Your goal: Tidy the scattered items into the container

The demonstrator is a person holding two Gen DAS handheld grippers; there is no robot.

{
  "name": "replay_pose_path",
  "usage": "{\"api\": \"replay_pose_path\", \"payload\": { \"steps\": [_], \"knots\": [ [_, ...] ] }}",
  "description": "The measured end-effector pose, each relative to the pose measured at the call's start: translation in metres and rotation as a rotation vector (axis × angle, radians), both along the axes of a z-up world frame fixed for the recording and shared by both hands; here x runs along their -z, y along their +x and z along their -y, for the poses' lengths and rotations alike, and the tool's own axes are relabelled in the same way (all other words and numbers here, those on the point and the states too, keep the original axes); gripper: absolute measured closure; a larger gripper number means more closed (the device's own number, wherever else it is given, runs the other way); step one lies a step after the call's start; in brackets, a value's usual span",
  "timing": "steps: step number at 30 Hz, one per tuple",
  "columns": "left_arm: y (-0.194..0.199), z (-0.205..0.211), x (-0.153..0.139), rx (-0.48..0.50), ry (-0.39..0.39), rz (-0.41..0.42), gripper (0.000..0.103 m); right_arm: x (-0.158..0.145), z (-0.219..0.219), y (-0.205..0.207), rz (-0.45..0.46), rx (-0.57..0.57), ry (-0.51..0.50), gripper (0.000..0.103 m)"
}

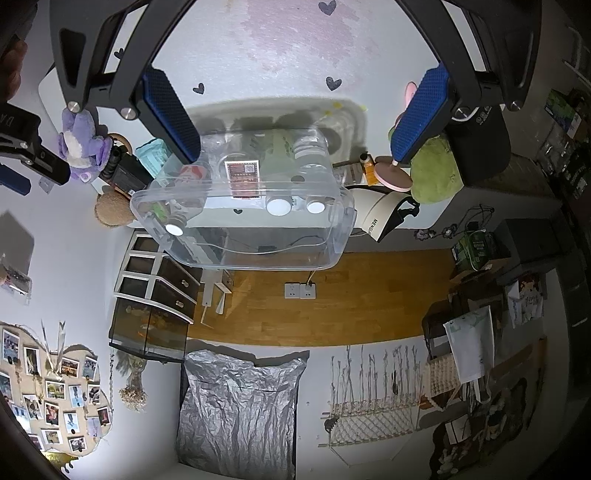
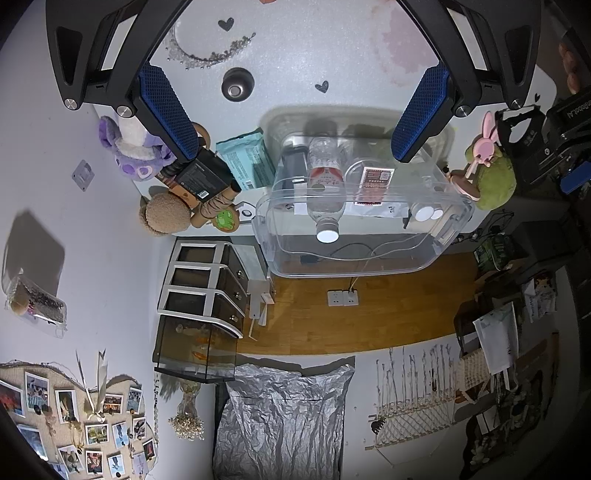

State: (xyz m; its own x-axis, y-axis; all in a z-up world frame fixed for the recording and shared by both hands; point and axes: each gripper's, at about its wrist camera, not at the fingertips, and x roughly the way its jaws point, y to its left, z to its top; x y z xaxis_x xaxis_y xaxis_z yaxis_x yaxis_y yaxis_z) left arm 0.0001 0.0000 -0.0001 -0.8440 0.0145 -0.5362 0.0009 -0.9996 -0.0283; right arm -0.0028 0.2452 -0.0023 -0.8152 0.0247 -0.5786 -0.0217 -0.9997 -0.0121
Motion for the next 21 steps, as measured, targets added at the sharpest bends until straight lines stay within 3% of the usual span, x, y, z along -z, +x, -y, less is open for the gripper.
{"api": "replay_pose_path", "payload": {
  "steps": [21],
  "knots": [
    [-0.0002,0.0002,0.005,0.003,0.009,0.005,0.0,0.001,-0.0021,0.0005,-0.006,0.001,-0.005,0.0]
  ]
}}
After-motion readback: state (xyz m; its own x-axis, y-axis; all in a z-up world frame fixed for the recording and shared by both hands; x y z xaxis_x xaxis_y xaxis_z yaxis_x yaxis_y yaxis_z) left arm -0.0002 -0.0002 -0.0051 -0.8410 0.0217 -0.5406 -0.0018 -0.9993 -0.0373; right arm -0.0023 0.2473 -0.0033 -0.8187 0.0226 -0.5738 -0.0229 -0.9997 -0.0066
